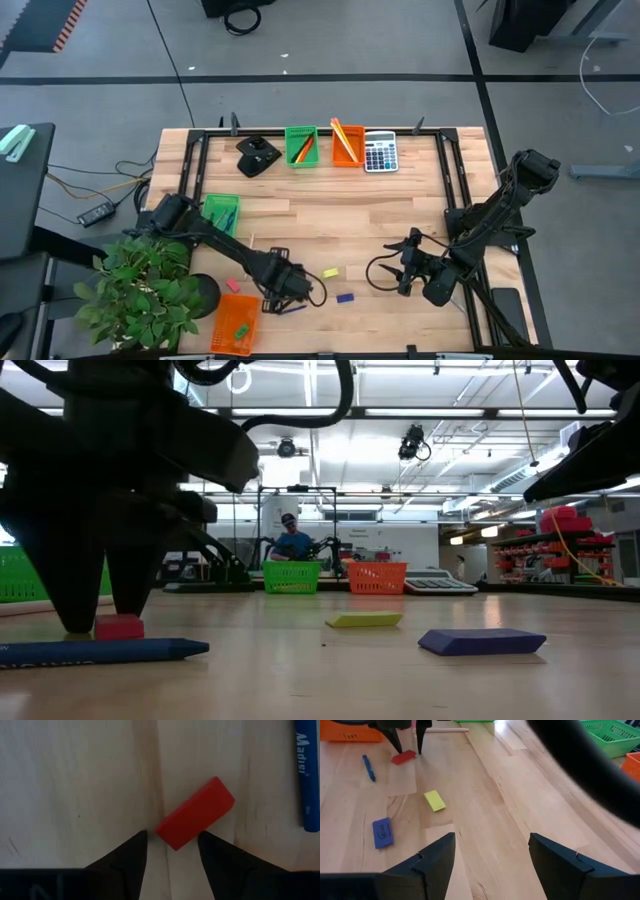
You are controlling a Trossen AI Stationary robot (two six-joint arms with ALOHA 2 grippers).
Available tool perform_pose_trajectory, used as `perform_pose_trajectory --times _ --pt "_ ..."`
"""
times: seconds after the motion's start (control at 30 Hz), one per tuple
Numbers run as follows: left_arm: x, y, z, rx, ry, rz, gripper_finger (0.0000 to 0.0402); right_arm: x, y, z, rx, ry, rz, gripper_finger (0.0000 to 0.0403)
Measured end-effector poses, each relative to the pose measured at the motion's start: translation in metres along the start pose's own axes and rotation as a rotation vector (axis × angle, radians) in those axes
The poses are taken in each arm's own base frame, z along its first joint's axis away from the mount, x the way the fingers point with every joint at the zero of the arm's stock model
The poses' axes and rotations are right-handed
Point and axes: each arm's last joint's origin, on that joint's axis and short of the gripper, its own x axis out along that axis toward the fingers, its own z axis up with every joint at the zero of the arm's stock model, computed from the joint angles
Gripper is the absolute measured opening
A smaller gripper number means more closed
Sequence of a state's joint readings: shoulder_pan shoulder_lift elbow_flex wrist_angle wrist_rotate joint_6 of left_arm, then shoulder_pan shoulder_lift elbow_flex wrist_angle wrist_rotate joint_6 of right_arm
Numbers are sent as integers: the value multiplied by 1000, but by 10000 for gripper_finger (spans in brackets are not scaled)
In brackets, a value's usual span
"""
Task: Sort crayons/erasers/pens/pencils in bins
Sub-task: Put the orange eraser into the bottom orange bin
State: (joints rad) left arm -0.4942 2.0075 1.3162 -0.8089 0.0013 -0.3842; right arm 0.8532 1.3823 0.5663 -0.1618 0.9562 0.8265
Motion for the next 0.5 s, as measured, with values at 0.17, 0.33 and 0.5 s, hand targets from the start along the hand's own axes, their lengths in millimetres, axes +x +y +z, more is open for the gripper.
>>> perform_pose_trajectory --times 0.17,0.33,0.5 --pt "0 4 1 59 -2 6 188 0 0 0 -1 0 0 258" --pt "0 3 2 185 -12 12 175 0 0 0 -1 1 -1 258" --pt "0 -3 1 331 -38 79 162 0 0 0 -2 1 -1 258"
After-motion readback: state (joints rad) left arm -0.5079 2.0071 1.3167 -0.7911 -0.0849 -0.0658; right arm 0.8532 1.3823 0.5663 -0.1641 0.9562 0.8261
